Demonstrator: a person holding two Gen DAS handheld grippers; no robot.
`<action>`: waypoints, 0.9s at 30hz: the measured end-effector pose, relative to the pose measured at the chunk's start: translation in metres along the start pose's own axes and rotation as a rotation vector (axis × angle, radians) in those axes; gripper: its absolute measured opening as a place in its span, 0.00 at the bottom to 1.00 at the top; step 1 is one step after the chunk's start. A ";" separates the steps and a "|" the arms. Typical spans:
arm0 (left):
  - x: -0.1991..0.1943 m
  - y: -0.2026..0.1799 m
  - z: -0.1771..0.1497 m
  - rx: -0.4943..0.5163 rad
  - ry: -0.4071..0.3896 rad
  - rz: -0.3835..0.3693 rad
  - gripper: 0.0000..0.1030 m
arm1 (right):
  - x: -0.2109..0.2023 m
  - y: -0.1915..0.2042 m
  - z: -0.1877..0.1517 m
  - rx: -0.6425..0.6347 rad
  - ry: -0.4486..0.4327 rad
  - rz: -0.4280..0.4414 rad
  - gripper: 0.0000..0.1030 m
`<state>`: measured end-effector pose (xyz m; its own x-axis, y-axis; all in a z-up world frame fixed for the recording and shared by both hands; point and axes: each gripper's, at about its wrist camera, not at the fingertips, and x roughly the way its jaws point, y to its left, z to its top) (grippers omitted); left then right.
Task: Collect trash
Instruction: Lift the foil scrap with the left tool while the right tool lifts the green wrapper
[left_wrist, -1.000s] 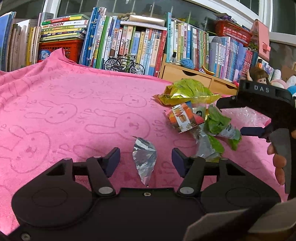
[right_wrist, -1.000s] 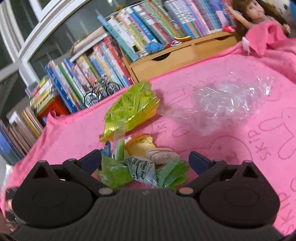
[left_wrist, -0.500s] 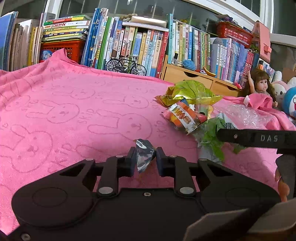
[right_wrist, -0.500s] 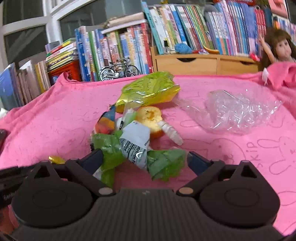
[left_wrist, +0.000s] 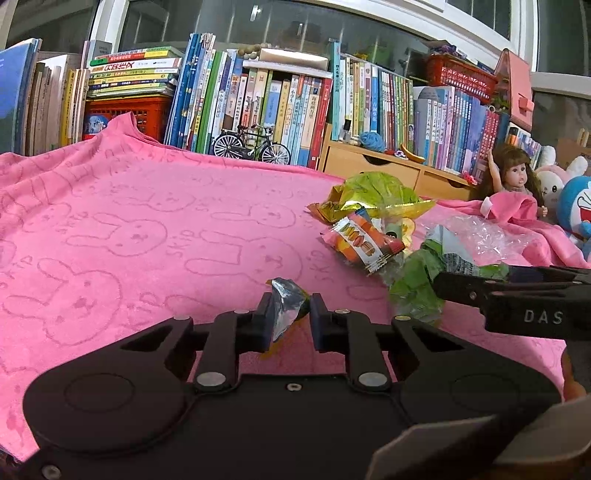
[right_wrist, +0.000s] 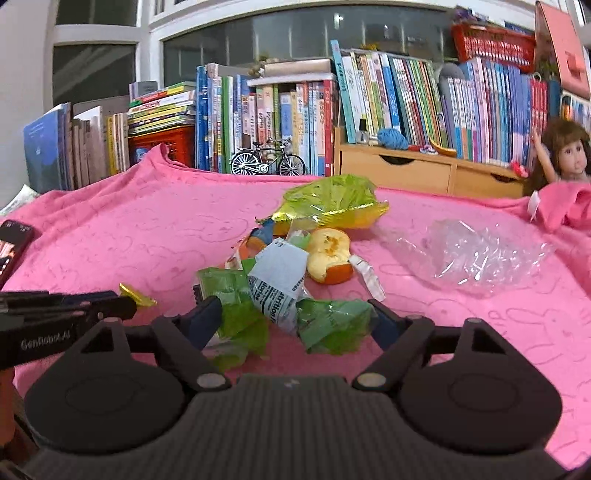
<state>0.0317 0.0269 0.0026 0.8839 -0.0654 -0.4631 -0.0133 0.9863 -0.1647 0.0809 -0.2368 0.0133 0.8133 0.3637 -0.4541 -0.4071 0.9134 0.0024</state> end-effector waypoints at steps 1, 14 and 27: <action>-0.003 0.000 -0.001 0.003 -0.002 -0.002 0.18 | -0.004 0.000 0.000 0.001 -0.005 0.002 0.81; -0.034 0.002 -0.006 0.017 -0.017 -0.015 0.18 | -0.040 -0.008 -0.010 0.068 -0.049 0.008 0.81; -0.045 -0.006 -0.022 0.065 -0.002 -0.029 0.40 | -0.059 -0.009 -0.028 0.097 -0.050 0.013 0.81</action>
<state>-0.0182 0.0210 0.0054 0.8845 -0.0942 -0.4570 0.0427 0.9917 -0.1216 0.0250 -0.2711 0.0150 0.8286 0.3825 -0.4087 -0.3780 0.9209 0.0954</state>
